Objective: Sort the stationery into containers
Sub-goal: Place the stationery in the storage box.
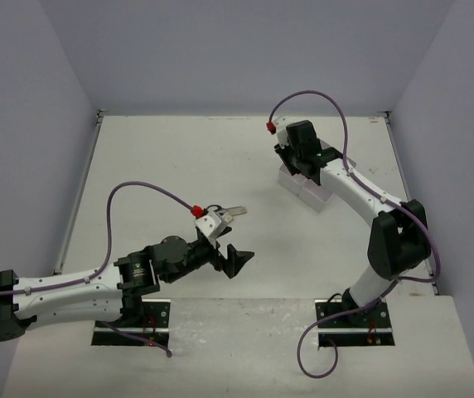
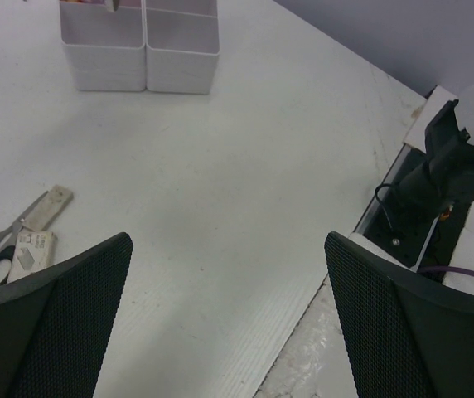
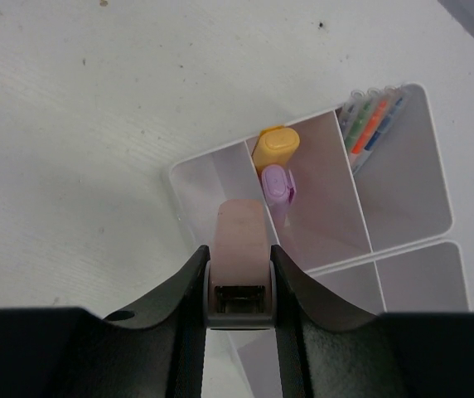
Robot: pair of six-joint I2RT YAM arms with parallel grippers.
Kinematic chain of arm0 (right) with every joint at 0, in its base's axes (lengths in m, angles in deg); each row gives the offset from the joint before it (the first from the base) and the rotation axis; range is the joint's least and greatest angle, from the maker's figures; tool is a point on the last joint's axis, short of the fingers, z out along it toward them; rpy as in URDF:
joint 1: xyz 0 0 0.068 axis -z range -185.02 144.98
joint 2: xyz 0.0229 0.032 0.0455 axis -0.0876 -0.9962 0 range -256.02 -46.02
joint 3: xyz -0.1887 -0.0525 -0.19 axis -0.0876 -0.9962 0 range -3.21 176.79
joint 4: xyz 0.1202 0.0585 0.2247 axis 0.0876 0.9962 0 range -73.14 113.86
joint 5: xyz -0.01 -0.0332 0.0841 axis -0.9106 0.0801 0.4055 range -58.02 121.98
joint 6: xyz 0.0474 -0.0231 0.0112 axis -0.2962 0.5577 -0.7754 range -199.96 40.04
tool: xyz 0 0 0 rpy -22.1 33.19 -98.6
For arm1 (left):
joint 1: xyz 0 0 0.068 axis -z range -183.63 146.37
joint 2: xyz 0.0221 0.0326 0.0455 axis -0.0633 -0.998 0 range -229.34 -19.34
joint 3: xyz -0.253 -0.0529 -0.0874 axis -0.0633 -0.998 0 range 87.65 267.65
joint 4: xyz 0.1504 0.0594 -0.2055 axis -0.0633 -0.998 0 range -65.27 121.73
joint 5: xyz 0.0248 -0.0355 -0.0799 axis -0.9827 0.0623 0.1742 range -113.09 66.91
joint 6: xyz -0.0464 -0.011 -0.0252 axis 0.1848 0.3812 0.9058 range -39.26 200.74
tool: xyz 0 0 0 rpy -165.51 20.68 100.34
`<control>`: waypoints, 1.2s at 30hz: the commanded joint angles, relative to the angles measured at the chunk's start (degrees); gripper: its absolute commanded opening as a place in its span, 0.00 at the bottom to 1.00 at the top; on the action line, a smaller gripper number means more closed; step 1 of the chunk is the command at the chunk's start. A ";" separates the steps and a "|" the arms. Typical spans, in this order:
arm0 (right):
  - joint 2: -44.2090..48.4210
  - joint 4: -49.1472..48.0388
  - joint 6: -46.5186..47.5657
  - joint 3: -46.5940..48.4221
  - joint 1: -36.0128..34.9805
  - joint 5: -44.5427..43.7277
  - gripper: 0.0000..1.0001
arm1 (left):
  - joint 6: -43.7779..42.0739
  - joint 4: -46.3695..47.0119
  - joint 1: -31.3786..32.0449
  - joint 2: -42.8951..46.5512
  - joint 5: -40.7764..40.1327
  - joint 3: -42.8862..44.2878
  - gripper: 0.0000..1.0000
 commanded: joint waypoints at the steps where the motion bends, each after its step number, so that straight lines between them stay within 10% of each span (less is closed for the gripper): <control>1: -4.24 -4.55 6.80 2.44 -0.12 0.48 0.02 | 2.15 2.38 -0.01 -0.42 2.76 -1.12 1.00; 6: -6.27 -4.80 6.52 2.28 -0.12 0.77 0.09 | 2.40 1.65 -0.01 1.14 0.84 -2.31 1.00; 12: -6.07 -4.43 5.78 1.80 -0.03 2.10 0.41 | 2.51 -0.24 -0.01 2.94 -0.95 -2.15 1.00; 21: 0.43 -0.08 3.08 2.99 -0.26 5.35 0.53 | 9.27 -12.97 -1.54 -5.55 -18.80 1.68 1.00; 26: 8.96 3.84 -4.08 3.76 -3.87 8.04 0.54 | 8.79 -10.66 -14.72 -16.15 -4.15 3.00 1.00; 36: 31.84 -1.67 -14.82 -14.51 -10.41 16.25 0.56 | -0.45 -14.90 -21.40 -42.15 1.18 18.35 0.96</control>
